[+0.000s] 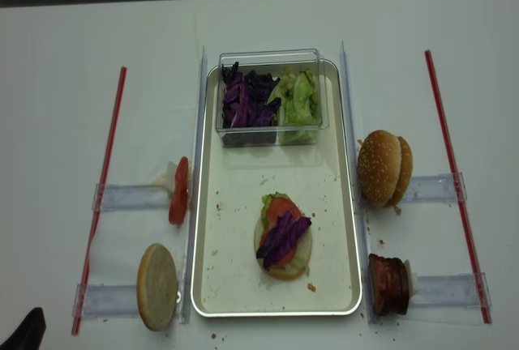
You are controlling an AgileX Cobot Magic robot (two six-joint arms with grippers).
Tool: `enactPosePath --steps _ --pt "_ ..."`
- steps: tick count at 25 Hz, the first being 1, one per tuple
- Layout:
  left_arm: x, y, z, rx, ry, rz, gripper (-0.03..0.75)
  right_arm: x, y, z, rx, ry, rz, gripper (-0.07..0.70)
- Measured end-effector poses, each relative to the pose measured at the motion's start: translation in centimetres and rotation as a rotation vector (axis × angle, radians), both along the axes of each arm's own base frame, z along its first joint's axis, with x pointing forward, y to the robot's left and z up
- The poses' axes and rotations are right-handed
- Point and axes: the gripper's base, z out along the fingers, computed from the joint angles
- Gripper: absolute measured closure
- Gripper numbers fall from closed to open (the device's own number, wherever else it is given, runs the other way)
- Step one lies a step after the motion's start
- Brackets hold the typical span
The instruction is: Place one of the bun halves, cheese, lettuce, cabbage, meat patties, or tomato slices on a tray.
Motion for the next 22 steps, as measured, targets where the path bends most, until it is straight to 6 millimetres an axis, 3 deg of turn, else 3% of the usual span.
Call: enactPosePath --steps 22 --pt "0.00 0.00 0.00 0.000 0.000 0.000 0.111 0.00 0.00 0.00 0.002 0.000 -0.001 0.568"
